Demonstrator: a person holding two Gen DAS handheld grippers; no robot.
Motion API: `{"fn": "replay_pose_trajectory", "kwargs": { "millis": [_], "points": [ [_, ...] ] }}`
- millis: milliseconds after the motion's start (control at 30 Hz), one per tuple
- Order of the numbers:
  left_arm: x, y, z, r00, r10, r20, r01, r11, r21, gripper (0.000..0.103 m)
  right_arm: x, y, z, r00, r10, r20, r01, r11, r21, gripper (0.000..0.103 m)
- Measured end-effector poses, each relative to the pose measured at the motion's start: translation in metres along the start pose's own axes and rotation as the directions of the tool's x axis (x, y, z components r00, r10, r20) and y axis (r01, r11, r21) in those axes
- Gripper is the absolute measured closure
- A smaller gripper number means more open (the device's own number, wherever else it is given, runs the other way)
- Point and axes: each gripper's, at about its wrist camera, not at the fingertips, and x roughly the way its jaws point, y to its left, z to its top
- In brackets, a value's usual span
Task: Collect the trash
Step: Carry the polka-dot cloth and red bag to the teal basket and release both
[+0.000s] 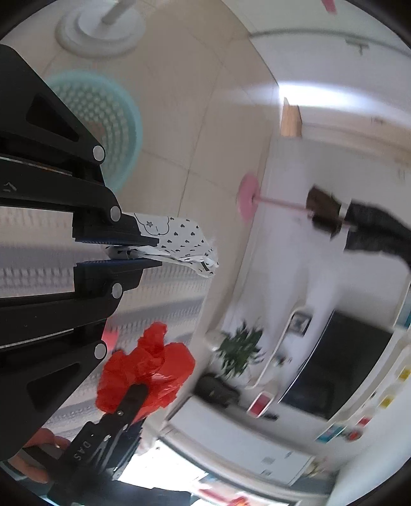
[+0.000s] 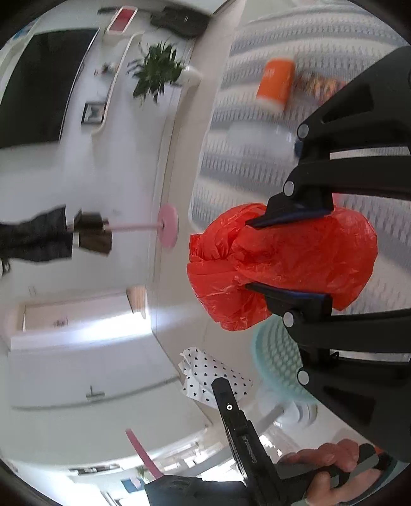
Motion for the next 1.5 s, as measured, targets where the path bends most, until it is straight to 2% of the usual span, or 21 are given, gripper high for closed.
{"fn": "replay_pose_trajectory", "kwargs": {
  "millis": [167,367,600,800,833,900,967,1033,1100,1300,1500],
  "points": [
    [-0.014,0.055,-0.007,0.999,0.041,-0.013,-0.042,0.995,-0.092,0.097,0.025,0.060,0.005,0.996,0.076,-0.041,-0.077,0.997,-0.028,0.074],
    [-0.006,0.105,-0.020,0.994,0.063,-0.088,-0.075,0.986,-0.150,0.097,0.060,0.113,-0.003,0.985,0.127,-0.115,-0.133,0.990,-0.044,0.074],
    [0.018,0.146,-0.036,0.977,0.079,-0.197,-0.120,0.972,-0.204,0.097,0.106,0.144,-0.021,0.966,0.131,-0.221,-0.139,0.990,-0.018,0.073],
    [0.030,0.173,-0.048,0.968,0.032,-0.249,-0.101,0.958,-0.268,0.095,0.136,0.156,-0.037,0.949,0.127,-0.288,-0.131,0.991,0.008,0.071],
    [0.031,0.176,-0.049,0.967,0.034,-0.253,-0.105,0.956,-0.273,0.094,0.141,0.157,-0.040,0.944,0.133,-0.302,-0.133,0.991,0.020,0.070],
    [0.031,0.179,-0.050,0.966,0.041,-0.253,-0.113,0.954,-0.279,0.080,0.149,0.156,-0.044,0.938,0.136,-0.319,-0.130,0.991,0.041,0.068],
    [0.030,0.179,-0.050,0.968,0.036,-0.249,-0.108,0.953,-0.282,0.076,0.154,0.155,-0.046,0.932,0.150,-0.331,-0.135,0.989,0.068,0.067],
    [0.027,0.180,-0.050,0.969,0.032,-0.243,-0.102,0.954,-0.282,0.070,0.160,0.152,-0.047,0.926,0.159,-0.343,-0.133,0.986,0.098,0.055],
    [0.022,0.179,-0.049,0.972,0.035,-0.231,-0.101,0.954,-0.281,0.065,0.164,0.151,-0.049,0.919,0.177,-0.351,-0.141,0.982,0.125,0.050],
    [0.007,0.174,-0.041,0.983,0.028,-0.182,-0.081,0.954,-0.288,0.064,0.161,0.152,-0.049,0.922,0.169,-0.348,-0.139,0.984,0.110,0.049],
    [0.001,0.155,-0.029,0.990,0.001,-0.141,-0.039,0.963,-0.266,0.065,0.143,0.150,-0.044,0.936,0.148,-0.320,-0.130,0.988,0.079,0.049]
  ]
}}
